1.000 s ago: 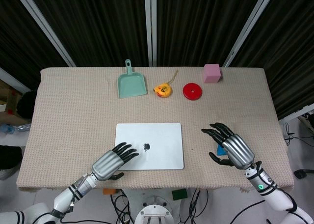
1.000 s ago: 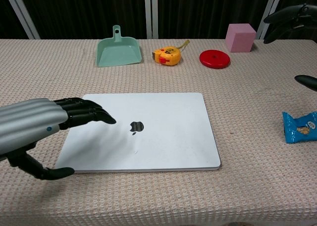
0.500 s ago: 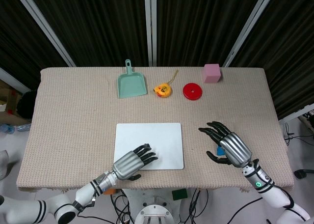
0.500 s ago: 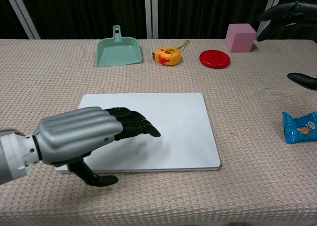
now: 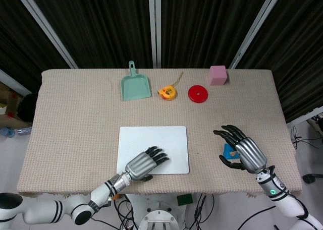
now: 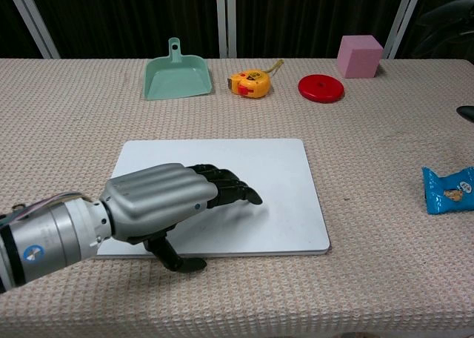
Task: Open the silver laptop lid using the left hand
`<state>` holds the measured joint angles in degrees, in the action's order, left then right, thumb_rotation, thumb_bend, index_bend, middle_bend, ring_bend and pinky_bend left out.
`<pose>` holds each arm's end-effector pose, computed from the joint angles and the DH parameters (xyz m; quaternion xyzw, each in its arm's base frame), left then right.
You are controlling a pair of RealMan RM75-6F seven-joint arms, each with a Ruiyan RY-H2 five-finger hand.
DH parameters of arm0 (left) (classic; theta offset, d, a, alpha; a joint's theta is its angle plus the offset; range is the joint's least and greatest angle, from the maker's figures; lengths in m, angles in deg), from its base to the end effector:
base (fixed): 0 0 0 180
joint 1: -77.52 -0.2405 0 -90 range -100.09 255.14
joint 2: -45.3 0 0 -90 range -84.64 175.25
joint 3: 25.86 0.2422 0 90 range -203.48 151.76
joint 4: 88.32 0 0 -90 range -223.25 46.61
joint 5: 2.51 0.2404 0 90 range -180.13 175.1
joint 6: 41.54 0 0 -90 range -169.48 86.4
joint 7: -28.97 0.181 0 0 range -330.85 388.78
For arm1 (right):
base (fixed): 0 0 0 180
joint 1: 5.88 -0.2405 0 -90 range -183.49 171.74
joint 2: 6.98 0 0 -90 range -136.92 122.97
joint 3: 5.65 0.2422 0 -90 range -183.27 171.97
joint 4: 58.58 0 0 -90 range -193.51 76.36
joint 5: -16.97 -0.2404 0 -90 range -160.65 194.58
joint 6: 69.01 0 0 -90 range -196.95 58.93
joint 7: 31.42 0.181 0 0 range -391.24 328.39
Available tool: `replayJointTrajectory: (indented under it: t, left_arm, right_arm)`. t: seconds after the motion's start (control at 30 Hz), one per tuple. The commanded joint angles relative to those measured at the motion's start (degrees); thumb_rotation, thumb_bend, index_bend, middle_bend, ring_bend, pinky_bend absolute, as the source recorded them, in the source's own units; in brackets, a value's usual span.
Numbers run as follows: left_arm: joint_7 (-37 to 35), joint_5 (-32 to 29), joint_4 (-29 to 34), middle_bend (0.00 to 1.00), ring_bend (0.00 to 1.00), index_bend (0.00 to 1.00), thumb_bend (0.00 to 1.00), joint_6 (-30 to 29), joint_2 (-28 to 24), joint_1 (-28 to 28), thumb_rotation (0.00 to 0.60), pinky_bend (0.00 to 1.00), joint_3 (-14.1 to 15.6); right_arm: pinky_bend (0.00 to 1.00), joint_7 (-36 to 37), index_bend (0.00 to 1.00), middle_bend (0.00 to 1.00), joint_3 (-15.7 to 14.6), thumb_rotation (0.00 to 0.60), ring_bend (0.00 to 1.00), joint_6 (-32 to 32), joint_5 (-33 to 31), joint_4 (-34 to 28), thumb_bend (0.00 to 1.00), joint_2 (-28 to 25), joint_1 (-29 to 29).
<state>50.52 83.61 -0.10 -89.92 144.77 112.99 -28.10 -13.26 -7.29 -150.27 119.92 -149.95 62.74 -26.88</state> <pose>-0.0770 0.2377 -0.1525 -0.8481 -0.3139 -0.3631 0.2243 -0.1996 -0.2551 0.0534 0.6836 -0.3916 0.5320 0.3104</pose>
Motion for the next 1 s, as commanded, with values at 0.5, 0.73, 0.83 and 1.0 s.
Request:
replayJointTrajectory:
  t: [0.5, 0.73, 0.83, 1.0]
  left_arm:
    - [-0.58, -1.74, -1.54, 0.11, 0.04, 0.13, 0.36, -4.07, -0.44, -0.36, 0.6, 0.08, 1.26]
    - [-4.49, 3.65, -7.95, 0.13, 0.04, 0.16, 0.47, -11.67, 2.67, -2.26, 0.6, 0.09, 2.92]
    - [-8.35, 7.7, -14.15, 0.16, 0.05, 0.18, 0.56, -17.33, 5.6, -3.22, 0.6, 0.11, 3.55]
    - [-15.79, 10.71, -23.27, 0.18, 0.07, 0.2, 0.7, -23.43, 10.06, -4.03, 0.6, 0.12, 3.55]
  right_arm:
    - [0.13, -0.18, 0.15, 0.19, -0.26, 0.6, 0.09, 0.06, -0.29, 0.02, 0.33, 0.33, -0.07]
    - [0.13, -0.44, 0.15, 0.19, -0.48, 0.6, 0.09, 0.49, 0.01, -0.49, 0.33, 0.32, -0.38]
    - [0.13, -0.56, 0.15, 0.19, -0.89, 0.6, 0.09, 1.03, 0.54, -0.86, 0.33, 0.21, -0.68]
    - [0.17, -0.26, 0.15, 0.19, -2.93, 0.6, 0.09, 3.92, 2.31, -2.08, 0.33, -0.75, -1.85]
